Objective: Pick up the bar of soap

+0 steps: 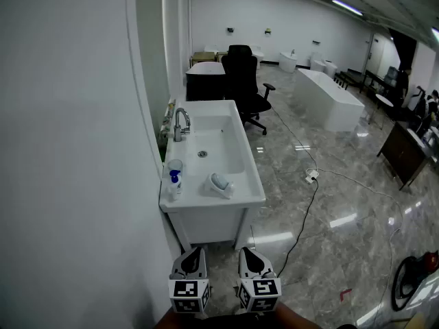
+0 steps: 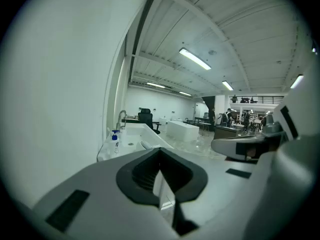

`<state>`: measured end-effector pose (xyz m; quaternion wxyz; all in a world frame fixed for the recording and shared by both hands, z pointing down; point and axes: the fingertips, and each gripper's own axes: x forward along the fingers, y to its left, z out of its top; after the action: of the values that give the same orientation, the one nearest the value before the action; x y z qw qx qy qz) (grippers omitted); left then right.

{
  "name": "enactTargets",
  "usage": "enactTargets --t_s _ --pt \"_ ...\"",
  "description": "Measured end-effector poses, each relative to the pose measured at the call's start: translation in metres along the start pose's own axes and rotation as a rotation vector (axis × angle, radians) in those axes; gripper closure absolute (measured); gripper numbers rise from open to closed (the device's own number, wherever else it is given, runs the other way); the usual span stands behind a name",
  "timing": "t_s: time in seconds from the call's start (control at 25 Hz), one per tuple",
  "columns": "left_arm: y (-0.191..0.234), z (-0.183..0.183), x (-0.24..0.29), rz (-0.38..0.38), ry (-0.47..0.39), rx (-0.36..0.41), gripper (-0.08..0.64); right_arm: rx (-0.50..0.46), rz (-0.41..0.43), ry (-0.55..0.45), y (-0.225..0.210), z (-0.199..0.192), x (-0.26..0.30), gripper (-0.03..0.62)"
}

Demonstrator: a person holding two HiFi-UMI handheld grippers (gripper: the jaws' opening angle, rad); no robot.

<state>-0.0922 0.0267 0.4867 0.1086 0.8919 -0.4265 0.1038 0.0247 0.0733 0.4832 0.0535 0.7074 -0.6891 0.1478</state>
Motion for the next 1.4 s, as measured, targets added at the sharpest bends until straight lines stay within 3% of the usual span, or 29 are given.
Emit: enactTargets --t_s 0.88,1.4 --pt "-0.003 -0.007 0.008 -0.023 0.020 -0.012 0.558 0.013 -0.005 0.018 -0.002 -0.008 0.007 0.588" --pt "-0.016 -0.006 0.022 0.000 0.036 -0.025 0.557 -0.002 0.036 0.006 -0.017 -0.006 0.006 0.588"
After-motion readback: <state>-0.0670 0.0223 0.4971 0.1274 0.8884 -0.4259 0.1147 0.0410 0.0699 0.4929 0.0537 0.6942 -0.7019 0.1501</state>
